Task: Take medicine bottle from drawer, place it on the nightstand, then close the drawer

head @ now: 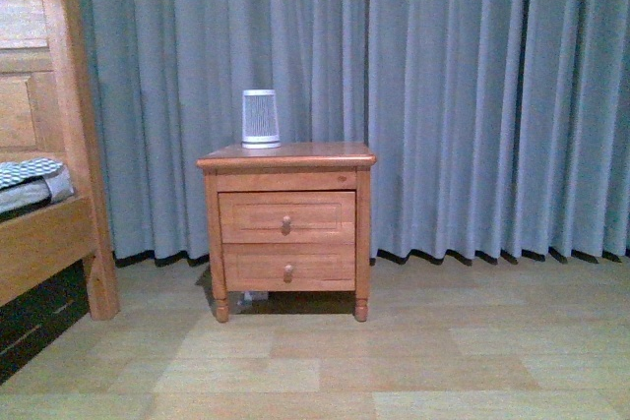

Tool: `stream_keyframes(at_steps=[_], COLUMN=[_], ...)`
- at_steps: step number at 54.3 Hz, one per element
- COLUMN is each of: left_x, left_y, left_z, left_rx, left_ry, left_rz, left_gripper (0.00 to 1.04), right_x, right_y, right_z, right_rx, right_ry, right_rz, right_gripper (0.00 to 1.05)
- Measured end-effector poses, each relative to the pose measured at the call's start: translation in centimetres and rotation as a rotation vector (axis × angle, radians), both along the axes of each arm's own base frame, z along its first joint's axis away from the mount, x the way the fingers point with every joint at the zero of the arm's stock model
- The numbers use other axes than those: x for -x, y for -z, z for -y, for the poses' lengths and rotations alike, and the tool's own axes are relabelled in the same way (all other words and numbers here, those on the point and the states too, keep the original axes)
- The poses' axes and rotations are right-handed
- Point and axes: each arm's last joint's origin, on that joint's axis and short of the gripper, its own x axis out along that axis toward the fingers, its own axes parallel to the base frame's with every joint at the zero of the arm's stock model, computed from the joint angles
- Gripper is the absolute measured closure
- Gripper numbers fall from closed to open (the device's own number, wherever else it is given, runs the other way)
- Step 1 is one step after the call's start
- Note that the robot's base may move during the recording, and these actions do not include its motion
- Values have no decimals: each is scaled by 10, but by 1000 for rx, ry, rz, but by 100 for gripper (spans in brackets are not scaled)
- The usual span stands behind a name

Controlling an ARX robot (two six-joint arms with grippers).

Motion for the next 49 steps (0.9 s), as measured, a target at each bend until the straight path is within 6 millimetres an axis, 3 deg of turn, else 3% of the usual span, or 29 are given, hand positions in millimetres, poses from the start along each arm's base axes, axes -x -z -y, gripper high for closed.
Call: stream_keyframes(at_steps=[49], left_x=[0], left_y=[0], left_z=[0], left_rx=[0], left_ry=[0], left_rz=[0], left_gripper=[7], right_x=[0], right_y=[0], right_z=[0], right_rx=[0], right_ry=[0], right_rz=[0], right_gripper=[0])
